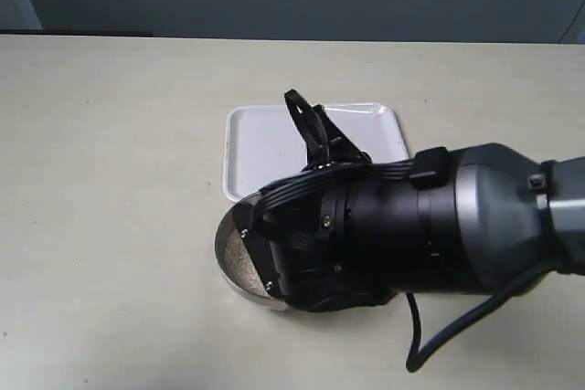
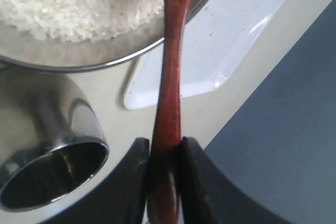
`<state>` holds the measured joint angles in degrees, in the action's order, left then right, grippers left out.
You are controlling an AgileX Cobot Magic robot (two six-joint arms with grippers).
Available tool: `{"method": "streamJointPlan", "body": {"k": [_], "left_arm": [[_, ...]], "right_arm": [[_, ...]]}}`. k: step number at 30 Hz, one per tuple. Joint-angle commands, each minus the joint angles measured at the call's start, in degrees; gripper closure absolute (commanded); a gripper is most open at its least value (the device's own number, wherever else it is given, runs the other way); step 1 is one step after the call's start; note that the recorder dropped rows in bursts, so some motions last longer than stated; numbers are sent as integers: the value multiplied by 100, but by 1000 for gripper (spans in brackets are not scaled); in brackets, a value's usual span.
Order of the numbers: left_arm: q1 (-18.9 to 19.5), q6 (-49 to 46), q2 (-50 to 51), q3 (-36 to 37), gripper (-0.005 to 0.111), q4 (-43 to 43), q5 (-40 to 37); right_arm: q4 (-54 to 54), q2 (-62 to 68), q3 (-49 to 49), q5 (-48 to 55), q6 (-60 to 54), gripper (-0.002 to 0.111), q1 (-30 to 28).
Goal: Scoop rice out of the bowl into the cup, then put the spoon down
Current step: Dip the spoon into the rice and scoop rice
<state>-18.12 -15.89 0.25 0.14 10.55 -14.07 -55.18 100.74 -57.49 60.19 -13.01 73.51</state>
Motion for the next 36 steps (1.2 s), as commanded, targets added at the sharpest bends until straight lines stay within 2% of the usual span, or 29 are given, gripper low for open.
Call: {"method": "streamJointPlan", "body": {"k": [1,20,36], "left_arm": [[-26,31,-25,-14,106,7,39],[-26,31,-25,-14,106,-6,39],[-26,31,-25,-14,106,-6,39]], "right_arm": [[2,11,-25,-69,-20,109,20],[938,93,-25,-488,-45,109,20],[1240,-122,-49,-254,133,109,9]]}}
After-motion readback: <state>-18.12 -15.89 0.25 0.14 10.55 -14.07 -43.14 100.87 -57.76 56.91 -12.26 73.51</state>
